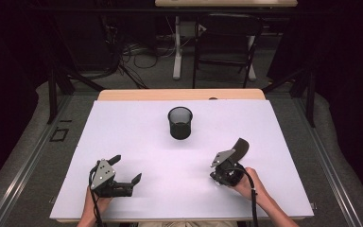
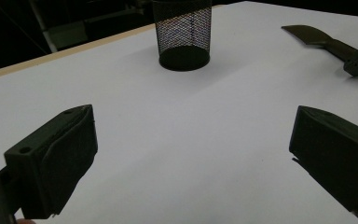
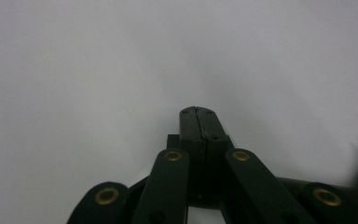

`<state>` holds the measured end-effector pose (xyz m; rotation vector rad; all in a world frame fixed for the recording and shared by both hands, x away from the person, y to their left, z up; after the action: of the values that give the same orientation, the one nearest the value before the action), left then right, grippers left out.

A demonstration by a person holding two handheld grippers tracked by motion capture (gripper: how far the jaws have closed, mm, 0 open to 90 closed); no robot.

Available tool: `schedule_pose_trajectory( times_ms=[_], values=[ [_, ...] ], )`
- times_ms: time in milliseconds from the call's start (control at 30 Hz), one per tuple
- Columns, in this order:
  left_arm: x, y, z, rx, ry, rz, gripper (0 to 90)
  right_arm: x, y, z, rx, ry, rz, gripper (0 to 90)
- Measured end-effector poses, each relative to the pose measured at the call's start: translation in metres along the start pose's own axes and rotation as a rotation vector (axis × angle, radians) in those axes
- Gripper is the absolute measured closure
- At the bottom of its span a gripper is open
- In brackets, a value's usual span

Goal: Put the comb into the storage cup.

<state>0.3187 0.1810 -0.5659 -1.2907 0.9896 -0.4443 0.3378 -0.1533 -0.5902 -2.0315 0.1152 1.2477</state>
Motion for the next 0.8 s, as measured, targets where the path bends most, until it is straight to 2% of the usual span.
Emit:
schedule_pose_trajectory(
  times_ms=[233,333,533,800],
  values=[
    [0.0,0.0,0.0,0.001,-0.003,0.002,1.1,-0.003,0.003,0.001,-0.006,-0.003,0.022,90.0],
    [0.0,0.0,0.0,0.001,-0.003,0.002,1.1,-0.005,0.004,0.0,-0.009,-0.003,0.015,90.0],
    [0.0,0.0,0.0,0.001,-0.004,0.004,1.1,-0.009,0.016,0.002,0.009,-0.005,0.027,90.0],
    [0.0,0.0,0.0,0.003,-0.004,0.005,1.1,-0.017,0.026,-0.003,0.019,0.018,0.036,90.0]
  ],
)
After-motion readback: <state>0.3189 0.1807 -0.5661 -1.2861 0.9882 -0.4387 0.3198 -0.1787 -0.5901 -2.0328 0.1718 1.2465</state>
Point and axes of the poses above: each handheld gripper's, and its own axes: x roughly forward along the jaws, y roughly out of its underside, z roughly to its left, the point moved 6 cm from there along x, roughly forward along the jaws, and after that the axes turned 14 degrees about y, right-handed, at the moved point
